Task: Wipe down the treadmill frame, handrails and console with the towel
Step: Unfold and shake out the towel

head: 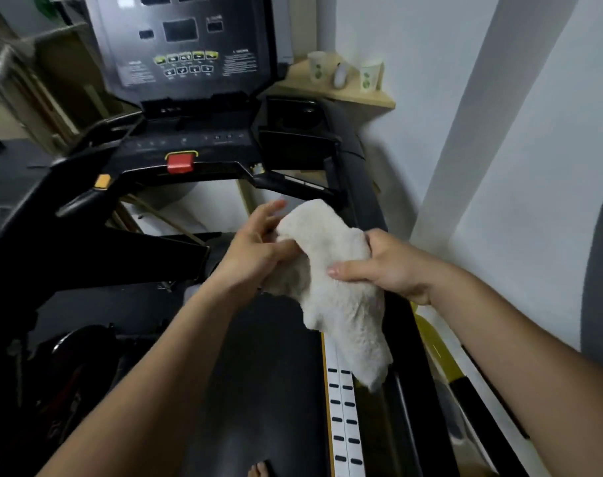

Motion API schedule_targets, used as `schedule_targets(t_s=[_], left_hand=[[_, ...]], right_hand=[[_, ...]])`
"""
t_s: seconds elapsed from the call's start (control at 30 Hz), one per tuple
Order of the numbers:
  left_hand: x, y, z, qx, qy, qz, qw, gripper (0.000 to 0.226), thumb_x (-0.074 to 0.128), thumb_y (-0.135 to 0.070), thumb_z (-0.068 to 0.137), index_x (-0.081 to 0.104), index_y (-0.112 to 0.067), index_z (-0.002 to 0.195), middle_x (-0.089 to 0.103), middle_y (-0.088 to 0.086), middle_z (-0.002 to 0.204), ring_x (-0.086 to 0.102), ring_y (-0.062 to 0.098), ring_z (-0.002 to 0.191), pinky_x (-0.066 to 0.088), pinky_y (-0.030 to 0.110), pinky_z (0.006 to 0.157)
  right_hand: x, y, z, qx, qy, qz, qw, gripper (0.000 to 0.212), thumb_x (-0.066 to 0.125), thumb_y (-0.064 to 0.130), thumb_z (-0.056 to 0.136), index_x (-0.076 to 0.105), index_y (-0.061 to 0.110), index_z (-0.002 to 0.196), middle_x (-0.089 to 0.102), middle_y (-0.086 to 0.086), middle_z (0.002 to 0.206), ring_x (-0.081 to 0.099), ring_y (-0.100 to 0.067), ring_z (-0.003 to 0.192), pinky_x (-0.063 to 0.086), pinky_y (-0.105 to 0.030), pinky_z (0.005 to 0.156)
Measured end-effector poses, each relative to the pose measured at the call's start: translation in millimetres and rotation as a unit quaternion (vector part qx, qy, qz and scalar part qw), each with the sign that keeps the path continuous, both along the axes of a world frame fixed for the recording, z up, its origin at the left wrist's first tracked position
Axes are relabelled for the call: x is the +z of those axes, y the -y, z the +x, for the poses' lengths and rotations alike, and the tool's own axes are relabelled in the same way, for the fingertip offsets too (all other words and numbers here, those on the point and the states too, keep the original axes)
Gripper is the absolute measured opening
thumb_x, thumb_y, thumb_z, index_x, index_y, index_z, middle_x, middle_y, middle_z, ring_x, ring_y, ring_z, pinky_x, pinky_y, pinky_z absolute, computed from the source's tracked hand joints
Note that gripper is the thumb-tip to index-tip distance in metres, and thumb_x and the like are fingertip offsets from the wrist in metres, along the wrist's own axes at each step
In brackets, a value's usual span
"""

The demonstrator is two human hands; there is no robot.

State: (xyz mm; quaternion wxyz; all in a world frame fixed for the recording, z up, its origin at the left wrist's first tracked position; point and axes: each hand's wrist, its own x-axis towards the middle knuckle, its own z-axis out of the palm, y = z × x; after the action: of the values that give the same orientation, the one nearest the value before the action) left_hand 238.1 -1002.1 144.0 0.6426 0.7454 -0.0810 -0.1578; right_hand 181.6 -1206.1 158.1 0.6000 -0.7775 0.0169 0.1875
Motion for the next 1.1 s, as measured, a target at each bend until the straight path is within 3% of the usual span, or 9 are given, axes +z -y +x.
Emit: schedule_targets(t_s=[0.13,0.23,0.37,0.53,0.67,0.73,0.87,1.0,1.1], left_hand=[[-32.3,-28.7,20.8,-0.02,-0.238,-0.064,0.969,0.082,0.065,-0.071,0.078,0.048,-0.026,0.144,0.055,0.004,0.143,0.053,0.03,0.129,0.035,0.053,0.113],[-36.3,-61.1,21.7,-0.1,-0.345,-0.21,0.909,0.074,0.05,-0.072,0.088,0.059,-0.017,0.136,0.056,0.011,0.141,0.047,0.032,0.134,0.028,0.048,0.115],[4.7,-103.5,63.1,-0.083,-0.206,-0.254,0.941,0.033,0.061,-0.042,0.091,0.069,-0.013,0.105,0.067,0.004,0.083,0.06,0.018,0.081,0.043,0.036,0.085],[49.5,-141.7,113.6,0.017,-0.049,-0.14,0.989,0.081,0.07,0.001,0.086,0.03,-0.024,0.151,0.073,0.01,0.101,0.069,0.032,0.097,0.061,0.039,0.074],[83.5,-163.9,155.7,0.015,0.089,0.006,0.996,0.043,0.067,-0.008,0.091,0.058,-0.03,0.127,0.062,0.014,0.101,0.06,0.027,0.086,0.055,0.049,0.082],[106.7,-169.0,175.9,-0.056,0.12,0.059,0.989,0.032,0.073,-0.022,0.088,0.064,-0.03,0.118,0.066,0.01,0.106,0.062,0.018,0.088,0.055,0.034,0.079],[157.2,-161.8,216.8,-0.092,0.3,0.259,0.913,0.059,0.083,-0.029,0.077,0.057,-0.024,0.13,0.06,-0.006,0.102,0.057,0.005,0.084,0.039,0.007,0.063],[202.1,-146.6,279.3,-0.059,0.41,0.313,0.854,0.011,0.074,-0.03,0.086,0.066,-0.026,0.091,0.064,-0.008,0.083,0.057,0.009,0.074,0.042,0.017,0.058],[237.2,-128.5,336.9,-0.093,0.376,0.25,0.887,0.015,0.064,-0.032,0.093,0.065,-0.018,0.088,0.068,0.003,0.085,0.062,0.016,0.077,0.052,0.038,0.072]], right_hand=[[13.9,-41.6,28.8,-0.083,-0.007,0.19,0.978,0.037,0.072,0.024,0.079,0.066,0.009,0.113,0.072,-0.013,0.11,0.067,-0.027,0.107,0.046,-0.051,0.103],[22.8,-68.3,51.3,-0.134,-0.013,0.216,0.967,0.038,0.067,0.022,0.085,0.063,0.006,0.119,0.07,-0.015,0.114,0.065,-0.029,0.11,0.045,-0.05,0.104],[40.9,-102.1,88.1,-0.18,0.013,0.17,0.969,0.031,0.061,0.021,0.093,0.063,0.002,0.118,0.071,-0.015,0.111,0.066,-0.029,0.109,0.044,-0.052,0.104],[64.3,-137.4,127.1,-0.22,0.058,0.107,0.968,0.027,0.065,0.029,0.091,0.068,0.006,0.106,0.074,-0.013,0.104,0.069,-0.03,0.102,0.048,-0.05,0.099],[80.2,-150.1,157.2,-0.312,0.145,-0.037,0.938,0.039,0.079,0.036,0.075,0.059,0.026,0.107,0.068,-0.007,0.106,0.066,-0.025,0.091,0.056,-0.038,0.075],[95.1,-152.4,171.8,-0.289,0.18,-0.01,0.94,0.032,0.073,0.02,0.084,0.058,0.027,0.111,0.066,-0.011,0.105,0.065,-0.024,0.081,0.05,-0.026,0.056],[139.0,-141.2,200.9,-0.161,0.204,0.001,0.966,0.049,0.076,-0.004,0.076,0.063,0.016,0.119,0.071,-0.007,0.105,0.07,-0.019,0.095,0.057,-0.031,0.082],[183.8,-124.2,255.3,-0.16,0.296,-0.314,0.888,0.036,0.084,0.015,0.07,0.066,0.028,0.099,0.065,0.008,0.097,0.062,-0.011,0.088,0.052,-0.028,0.075],[220.8,-96.9,306.7,-0.193,0.371,-0.347,0.839,0.022,0.083,0.023,0.071,0.065,0.022,0.082,0.063,0.004,0.085,0.058,-0.015,0.077,0.043,-0.028,0.063]])
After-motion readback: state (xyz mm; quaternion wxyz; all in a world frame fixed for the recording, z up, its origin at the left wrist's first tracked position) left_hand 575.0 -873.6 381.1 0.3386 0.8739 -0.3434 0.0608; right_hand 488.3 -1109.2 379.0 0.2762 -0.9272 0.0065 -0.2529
